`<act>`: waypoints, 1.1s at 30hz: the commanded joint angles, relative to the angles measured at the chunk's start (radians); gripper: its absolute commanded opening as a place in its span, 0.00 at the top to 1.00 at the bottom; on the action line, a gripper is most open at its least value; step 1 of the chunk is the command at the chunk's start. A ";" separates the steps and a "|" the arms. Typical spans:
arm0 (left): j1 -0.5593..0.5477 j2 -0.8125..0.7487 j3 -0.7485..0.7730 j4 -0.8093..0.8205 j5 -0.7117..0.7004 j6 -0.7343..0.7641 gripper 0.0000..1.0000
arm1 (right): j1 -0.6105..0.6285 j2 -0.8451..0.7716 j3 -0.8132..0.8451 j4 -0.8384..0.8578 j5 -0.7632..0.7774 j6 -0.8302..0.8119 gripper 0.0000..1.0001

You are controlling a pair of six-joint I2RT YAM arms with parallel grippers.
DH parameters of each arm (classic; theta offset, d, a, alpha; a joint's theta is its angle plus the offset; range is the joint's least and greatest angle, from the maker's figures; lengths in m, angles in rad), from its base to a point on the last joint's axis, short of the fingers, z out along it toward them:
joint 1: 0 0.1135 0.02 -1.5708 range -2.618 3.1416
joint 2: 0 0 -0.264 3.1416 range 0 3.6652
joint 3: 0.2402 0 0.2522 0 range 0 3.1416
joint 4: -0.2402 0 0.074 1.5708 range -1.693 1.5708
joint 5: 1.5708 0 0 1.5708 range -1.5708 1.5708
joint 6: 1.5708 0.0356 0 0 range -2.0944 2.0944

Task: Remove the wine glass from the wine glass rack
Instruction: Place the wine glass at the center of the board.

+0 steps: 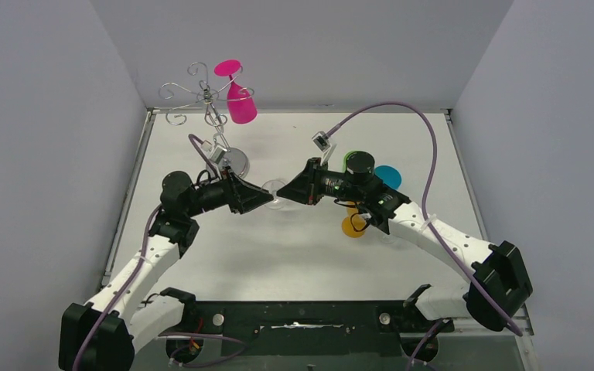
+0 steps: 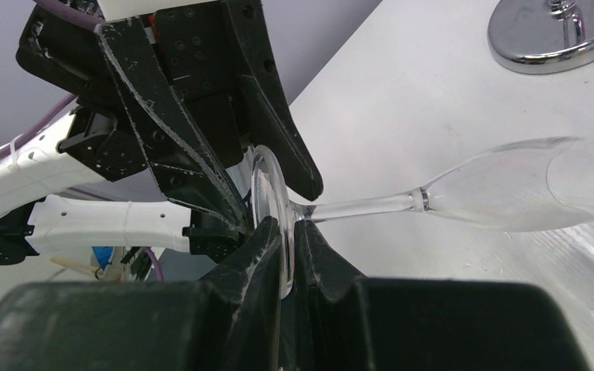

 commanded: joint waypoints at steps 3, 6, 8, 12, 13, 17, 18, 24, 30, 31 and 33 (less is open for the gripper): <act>-0.054 0.081 0.077 0.140 0.085 -0.059 0.60 | 0.011 -0.052 0.009 0.073 -0.004 -0.052 1.00; -0.091 0.111 0.102 0.094 0.097 -0.027 0.60 | 0.015 -0.063 0.003 0.075 0.013 -0.061 1.00; -0.106 0.119 0.104 0.083 0.095 -0.017 0.63 | 0.016 -0.069 -0.001 0.077 0.019 -0.067 1.00; -0.109 0.110 0.099 0.083 0.063 -0.010 0.87 | 0.017 -0.073 -0.007 0.080 0.016 -0.072 1.00; -0.109 0.107 0.097 0.085 0.053 -0.006 0.95 | 0.017 -0.073 -0.008 0.082 0.011 -0.073 0.99; -0.110 0.076 0.092 0.058 0.024 0.077 1.00 | 0.017 -0.084 -0.010 0.068 0.023 -0.083 0.87; -0.110 0.061 0.084 0.061 0.017 0.106 1.00 | 0.015 -0.089 -0.011 0.062 0.037 -0.088 0.78; -0.118 -0.088 -0.040 0.175 0.066 0.356 1.00 | 0.008 -0.153 -0.014 -0.054 0.201 -0.181 0.41; -0.119 -0.178 -0.113 0.080 0.232 0.750 1.00 | -0.018 -0.263 -0.042 -0.072 0.422 -0.221 0.33; -0.118 -0.185 -0.128 0.070 0.253 0.801 1.00 | -0.020 -0.282 -0.053 -0.068 0.469 -0.223 0.30; -0.118 -0.193 -0.139 0.042 0.257 0.888 1.00 | -0.021 -0.324 -0.081 -0.069 0.574 -0.223 0.24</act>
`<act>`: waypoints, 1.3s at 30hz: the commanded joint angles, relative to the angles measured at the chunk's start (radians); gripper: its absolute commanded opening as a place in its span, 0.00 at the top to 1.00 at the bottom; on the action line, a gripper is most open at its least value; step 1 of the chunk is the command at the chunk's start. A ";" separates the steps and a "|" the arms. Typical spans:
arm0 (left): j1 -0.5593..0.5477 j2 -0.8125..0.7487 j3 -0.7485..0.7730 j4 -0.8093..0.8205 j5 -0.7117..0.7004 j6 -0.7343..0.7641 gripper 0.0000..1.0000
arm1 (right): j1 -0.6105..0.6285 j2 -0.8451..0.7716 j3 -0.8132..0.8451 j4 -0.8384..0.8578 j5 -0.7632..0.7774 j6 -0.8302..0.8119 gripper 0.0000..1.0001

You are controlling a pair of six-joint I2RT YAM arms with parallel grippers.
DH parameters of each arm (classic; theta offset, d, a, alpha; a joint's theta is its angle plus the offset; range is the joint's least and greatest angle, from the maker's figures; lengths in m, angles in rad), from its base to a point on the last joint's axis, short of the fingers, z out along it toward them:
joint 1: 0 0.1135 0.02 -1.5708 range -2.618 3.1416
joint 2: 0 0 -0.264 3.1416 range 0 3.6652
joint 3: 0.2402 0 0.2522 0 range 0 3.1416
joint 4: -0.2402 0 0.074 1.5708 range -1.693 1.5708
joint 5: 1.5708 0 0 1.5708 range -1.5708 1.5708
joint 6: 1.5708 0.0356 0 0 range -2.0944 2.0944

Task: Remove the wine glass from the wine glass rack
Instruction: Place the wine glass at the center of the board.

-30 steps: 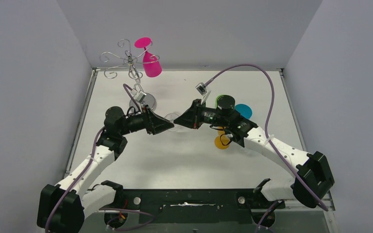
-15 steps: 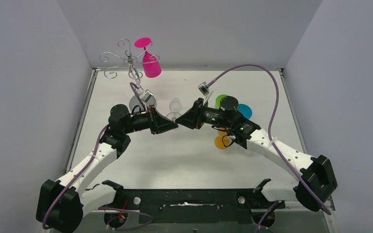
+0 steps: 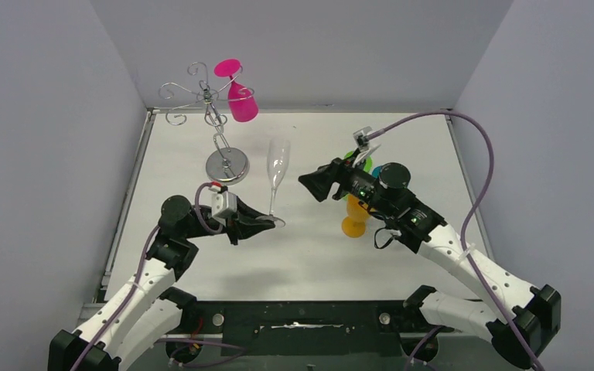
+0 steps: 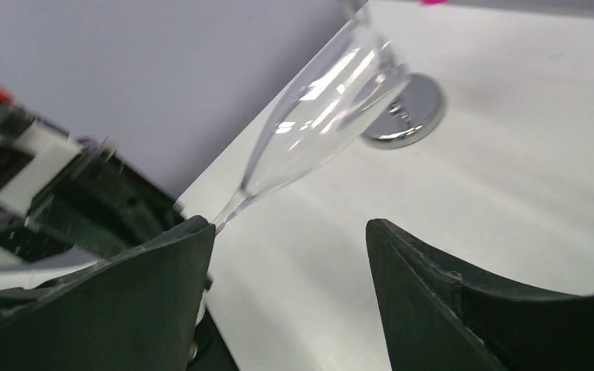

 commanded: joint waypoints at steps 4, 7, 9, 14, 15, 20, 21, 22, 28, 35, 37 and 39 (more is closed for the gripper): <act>-0.004 -0.033 0.022 -0.221 0.083 0.517 1.00 | -0.027 -0.142 -0.075 -0.035 0.528 0.007 0.17; -0.003 -0.020 0.069 -0.405 0.067 0.653 1.00 | -0.063 -0.151 -0.068 -0.108 0.521 0.028 0.16; -0.003 -0.013 0.090 -0.478 0.057 0.728 1.00 | -0.077 -0.145 -0.052 -0.131 0.460 0.010 0.14; -0.007 -0.022 0.070 -0.534 -0.075 0.908 1.00 | -0.114 -0.053 0.066 -0.214 0.246 -0.032 0.09; -0.013 -0.025 0.064 -0.565 -0.117 0.969 1.00 | -0.115 -0.020 0.106 -0.256 0.236 -0.040 0.09; -0.025 -0.034 0.095 -0.749 -0.230 1.190 1.00 | -0.116 0.160 0.286 -0.398 0.086 -0.067 0.10; -0.028 -0.034 0.099 -0.766 -0.241 1.209 1.00 | -0.115 0.190 0.320 -0.412 0.050 -0.072 0.10; -0.031 -0.034 0.102 -0.779 -0.252 1.227 1.00 | -0.115 0.216 0.349 -0.414 0.016 -0.074 0.10; -0.067 -0.047 0.095 -0.830 -0.326 1.342 1.00 | -0.116 0.331 0.465 -0.377 -0.195 -0.132 0.13; -0.141 -0.050 0.088 -0.862 -0.413 1.469 1.00 | -0.102 0.488 0.638 -0.466 -0.299 -0.163 0.24; -0.146 -0.047 0.088 -0.850 -0.421 1.470 1.00 | -0.082 0.532 0.677 -0.521 -0.330 -0.176 0.30; -0.147 -0.048 0.086 -0.839 -0.432 1.469 1.00 | -0.052 0.571 0.717 -0.617 -0.328 -0.215 0.34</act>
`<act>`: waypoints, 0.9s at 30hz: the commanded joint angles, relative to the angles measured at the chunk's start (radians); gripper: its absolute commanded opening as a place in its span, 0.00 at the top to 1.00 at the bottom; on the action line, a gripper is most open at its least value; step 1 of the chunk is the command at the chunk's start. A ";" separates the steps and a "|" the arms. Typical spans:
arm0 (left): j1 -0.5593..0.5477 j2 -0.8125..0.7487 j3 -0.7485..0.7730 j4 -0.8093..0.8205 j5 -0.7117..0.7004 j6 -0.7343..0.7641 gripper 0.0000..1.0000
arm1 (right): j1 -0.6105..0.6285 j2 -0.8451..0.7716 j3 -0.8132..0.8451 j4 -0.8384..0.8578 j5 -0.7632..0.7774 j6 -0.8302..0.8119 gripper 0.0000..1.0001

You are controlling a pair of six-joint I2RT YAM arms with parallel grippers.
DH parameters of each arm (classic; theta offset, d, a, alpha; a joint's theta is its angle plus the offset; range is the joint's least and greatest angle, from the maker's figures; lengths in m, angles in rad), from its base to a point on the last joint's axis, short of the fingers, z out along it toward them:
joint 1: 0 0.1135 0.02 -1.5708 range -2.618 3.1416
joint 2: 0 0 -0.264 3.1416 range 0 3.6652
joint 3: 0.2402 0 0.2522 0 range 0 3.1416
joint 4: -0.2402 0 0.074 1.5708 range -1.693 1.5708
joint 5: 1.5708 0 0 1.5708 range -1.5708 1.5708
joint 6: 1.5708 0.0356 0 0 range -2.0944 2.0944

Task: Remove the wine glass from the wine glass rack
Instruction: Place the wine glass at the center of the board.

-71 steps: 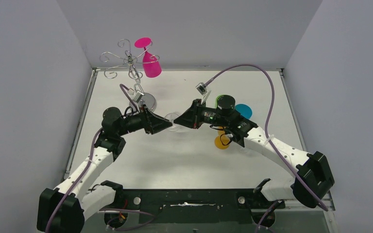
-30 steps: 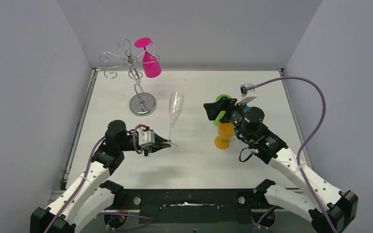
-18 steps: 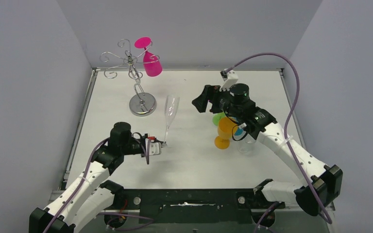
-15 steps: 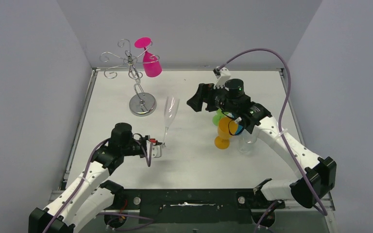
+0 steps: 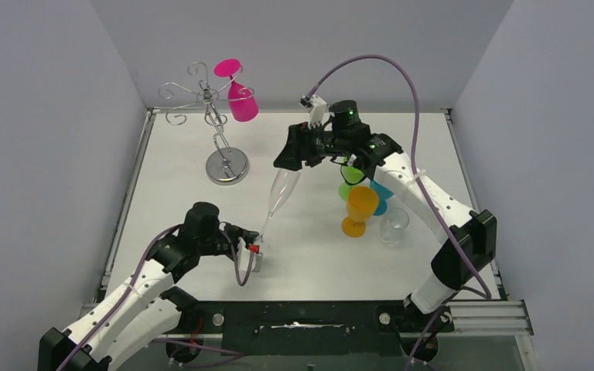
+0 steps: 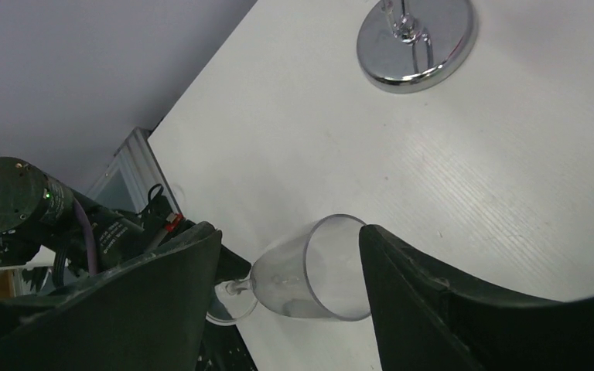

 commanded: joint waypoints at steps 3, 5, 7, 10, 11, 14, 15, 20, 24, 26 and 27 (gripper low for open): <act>-0.008 -0.016 0.038 0.045 -0.068 0.077 1.00 | 0.086 0.084 0.114 -0.203 -0.093 -0.094 0.44; -0.011 -0.019 0.025 0.037 -0.108 0.091 1.00 | 0.097 0.093 0.122 -0.214 -0.133 -0.102 0.54; -0.023 -0.035 0.002 0.041 -0.162 0.098 1.00 | 0.098 0.097 0.126 -0.218 -0.167 -0.103 0.66; -0.028 -0.055 -0.020 0.046 -0.221 0.096 1.00 | 0.098 0.096 0.113 -0.209 -0.222 -0.103 0.79; -0.028 -0.055 -0.021 0.045 -0.234 0.097 1.00 | 0.097 0.094 0.107 -0.204 -0.233 -0.105 0.85; -0.028 -0.059 -0.021 0.040 -0.246 0.091 1.00 | 0.097 0.097 0.094 -0.194 -0.246 -0.101 1.00; -0.028 -0.061 -0.022 0.044 -0.244 0.085 1.00 | 0.097 0.096 0.092 -0.192 -0.235 -0.100 1.00; -0.028 -0.071 -0.036 0.071 -0.225 0.055 0.89 | 0.097 0.055 0.051 -0.155 -0.088 -0.079 1.00; -0.028 -0.077 -0.034 0.101 -0.193 -0.018 0.24 | 0.097 0.010 0.008 -0.105 0.026 -0.061 1.00; -0.029 -0.075 -0.033 0.106 -0.175 -0.034 0.18 | 0.097 -0.014 -0.018 -0.084 0.090 -0.053 1.00; -0.029 -0.074 -0.033 0.109 -0.167 -0.043 0.18 | 0.097 -0.025 -0.027 -0.074 0.130 -0.050 1.00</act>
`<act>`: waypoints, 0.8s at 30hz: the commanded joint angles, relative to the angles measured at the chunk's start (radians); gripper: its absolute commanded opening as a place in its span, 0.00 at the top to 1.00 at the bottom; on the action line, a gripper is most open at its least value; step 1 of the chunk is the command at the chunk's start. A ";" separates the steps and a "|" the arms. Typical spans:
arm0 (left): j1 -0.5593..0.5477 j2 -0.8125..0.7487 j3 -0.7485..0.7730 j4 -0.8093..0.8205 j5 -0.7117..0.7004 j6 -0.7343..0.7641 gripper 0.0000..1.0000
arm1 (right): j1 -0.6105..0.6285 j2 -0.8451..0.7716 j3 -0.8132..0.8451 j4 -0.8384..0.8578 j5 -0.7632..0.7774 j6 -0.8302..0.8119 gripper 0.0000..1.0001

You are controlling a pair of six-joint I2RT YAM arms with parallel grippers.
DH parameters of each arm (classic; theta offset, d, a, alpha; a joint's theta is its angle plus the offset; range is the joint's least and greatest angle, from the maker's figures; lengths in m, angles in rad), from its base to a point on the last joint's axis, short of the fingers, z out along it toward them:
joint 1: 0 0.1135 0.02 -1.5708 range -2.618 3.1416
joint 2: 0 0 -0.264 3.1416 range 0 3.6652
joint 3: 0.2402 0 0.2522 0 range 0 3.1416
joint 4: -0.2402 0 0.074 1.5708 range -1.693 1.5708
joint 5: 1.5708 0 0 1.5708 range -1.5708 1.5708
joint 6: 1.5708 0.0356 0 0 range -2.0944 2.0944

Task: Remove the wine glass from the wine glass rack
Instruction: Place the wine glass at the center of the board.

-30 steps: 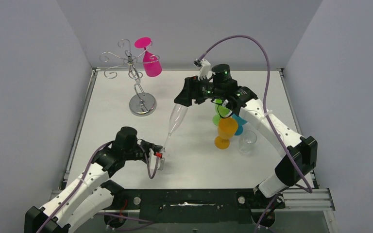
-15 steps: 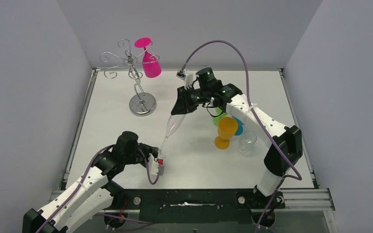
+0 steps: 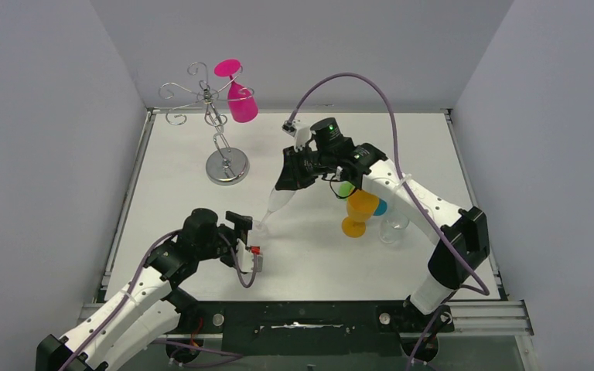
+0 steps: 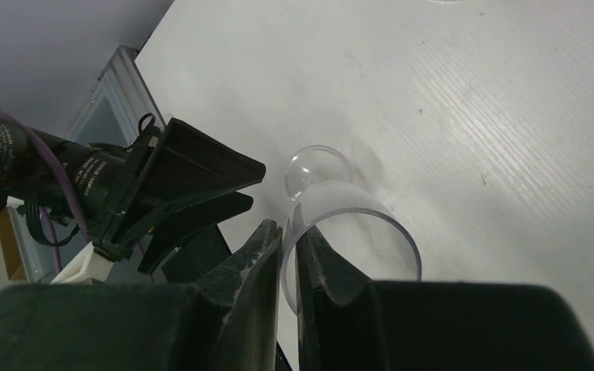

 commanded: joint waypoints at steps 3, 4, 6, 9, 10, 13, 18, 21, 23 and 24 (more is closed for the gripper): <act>0.002 -0.008 0.020 0.107 0.038 -0.094 0.18 | 0.010 -0.131 -0.064 0.113 0.223 0.030 1.00; 0.001 -0.009 0.018 0.115 0.037 -0.107 0.18 | 0.011 -0.147 -0.081 0.131 0.252 0.034 1.00; 0.001 -0.014 0.014 0.144 0.037 -0.165 0.18 | 0.014 -0.178 -0.112 0.163 0.330 0.040 1.00; 0.001 -0.029 -0.005 0.246 0.027 -0.304 0.18 | 0.022 -0.223 -0.155 0.199 0.461 0.033 1.00; 0.001 -0.037 -0.020 0.326 0.012 -0.383 0.17 | 0.025 -0.233 -0.168 0.209 0.494 0.025 1.00; 0.002 -0.058 -0.063 0.500 -0.075 -0.628 0.17 | 0.035 -0.247 -0.189 0.215 0.599 0.006 1.00; 0.001 -0.035 -0.034 0.563 -0.262 -0.878 0.17 | 0.062 -0.204 -0.162 0.144 0.749 -0.059 1.00; 0.001 0.036 0.031 0.517 -0.365 -1.049 0.17 | 0.071 -0.150 -0.111 0.079 0.786 -0.077 1.00; 0.000 0.097 0.096 0.444 -0.440 -1.124 0.17 | 0.078 -0.118 -0.079 0.048 0.804 -0.082 1.00; 0.001 0.129 0.131 0.396 -0.484 -1.147 0.17 | 0.081 -0.107 -0.068 0.037 0.811 -0.085 1.00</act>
